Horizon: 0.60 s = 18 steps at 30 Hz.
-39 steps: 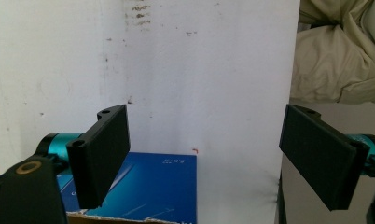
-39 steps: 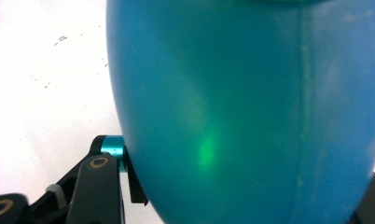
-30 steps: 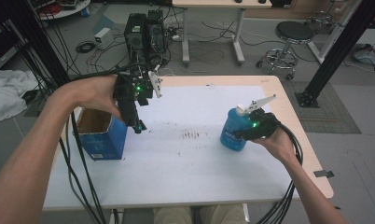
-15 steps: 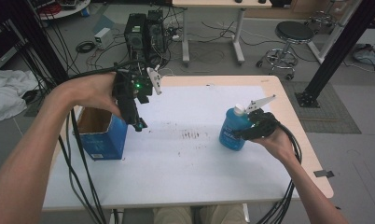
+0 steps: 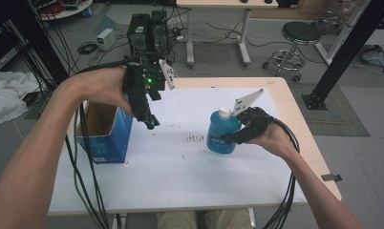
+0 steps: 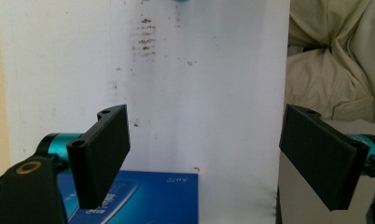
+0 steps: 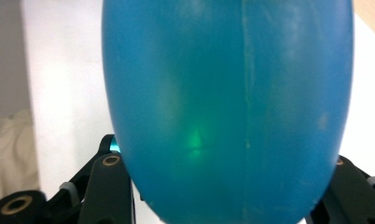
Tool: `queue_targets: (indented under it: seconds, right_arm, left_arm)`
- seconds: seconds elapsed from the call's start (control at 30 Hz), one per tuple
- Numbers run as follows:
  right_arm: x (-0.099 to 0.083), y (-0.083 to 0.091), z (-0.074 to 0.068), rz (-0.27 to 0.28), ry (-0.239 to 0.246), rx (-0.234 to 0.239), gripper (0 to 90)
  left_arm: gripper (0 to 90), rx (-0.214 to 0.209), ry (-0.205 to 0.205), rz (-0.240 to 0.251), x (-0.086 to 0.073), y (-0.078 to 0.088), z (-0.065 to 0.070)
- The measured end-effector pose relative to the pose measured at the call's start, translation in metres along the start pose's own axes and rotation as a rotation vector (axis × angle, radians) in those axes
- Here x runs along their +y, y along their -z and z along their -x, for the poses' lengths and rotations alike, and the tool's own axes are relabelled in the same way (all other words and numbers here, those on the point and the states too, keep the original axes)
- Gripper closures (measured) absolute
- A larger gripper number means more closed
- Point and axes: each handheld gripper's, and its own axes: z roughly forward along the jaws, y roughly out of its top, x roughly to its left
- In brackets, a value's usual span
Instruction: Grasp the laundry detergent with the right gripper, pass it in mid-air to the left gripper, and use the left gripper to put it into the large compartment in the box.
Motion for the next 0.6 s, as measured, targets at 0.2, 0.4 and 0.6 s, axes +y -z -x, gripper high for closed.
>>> queue_targets:
  seconds: [0.2,0.4,0.6]
  right_arm:
    - [0.022,-0.003,-0.006,0.016,0.047,0.073,47.5]
    - [0.04,-0.006,-0.012,0.018,0.093,0.129,47.3]
    - [0.053,-0.01,-0.017,0.014,0.125,0.152,47.3]
  left_arm:
    - [16.3,-0.003,-0.019,0.014,0.011,0.0,0.002]
    - [16.3,-0.01,-0.039,0.016,0.024,-0.006,0.001]
    - [16.3,-0.023,-0.051,0.029,0.035,-0.013,0.0]
